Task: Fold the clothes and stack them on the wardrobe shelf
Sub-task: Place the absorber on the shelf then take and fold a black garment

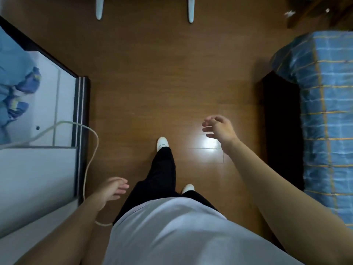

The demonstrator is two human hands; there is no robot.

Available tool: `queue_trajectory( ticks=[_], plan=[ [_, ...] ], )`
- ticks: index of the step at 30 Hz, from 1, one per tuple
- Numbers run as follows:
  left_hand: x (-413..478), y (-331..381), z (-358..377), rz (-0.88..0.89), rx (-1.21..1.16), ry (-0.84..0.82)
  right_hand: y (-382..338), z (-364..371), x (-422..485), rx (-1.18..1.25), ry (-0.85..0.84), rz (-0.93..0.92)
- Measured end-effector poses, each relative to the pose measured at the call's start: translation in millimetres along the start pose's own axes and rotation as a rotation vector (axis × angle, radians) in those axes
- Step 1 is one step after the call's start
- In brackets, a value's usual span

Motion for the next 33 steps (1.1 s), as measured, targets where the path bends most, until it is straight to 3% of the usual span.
queue_trajectory(
  ticks=[5, 11, 16, 19, 24, 33],
  plan=[
    [36, 94, -32, 0.007, -0.049, -0.035, -37, 10, 42, -0.069, 0.039, 0.088],
    [51, 307, -58, 0.226, -0.135, -0.038, -41, -12, 72, -0.277, 0.049, 0.261],
    [58, 484, -74, 0.436, -0.189, -0.055, -60, -41, 124, -0.326, 0.066, 0.354],
    [70, 558, -83, 0.476, -0.178, -0.026, -86, -50, 176, -0.301, 0.05, 0.383],
    [100, 619, -99, 0.342, -0.156, 0.049, -194, -40, 287, -0.257, -0.006, 0.354],
    [155, 625, -151, 0.065, -0.203, 0.149, -481, 26, 448, -0.101, -0.1, -0.025]
  ],
)
Point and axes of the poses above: each hand's wrist, its own x-axis towards the middle knuckle, its own z-axis out of the palm, y = z × x, the point moved 9 cm from there along x, towards the middle knuckle, and after that the axes turned 2 degrees about x, right-handed, at the moved point
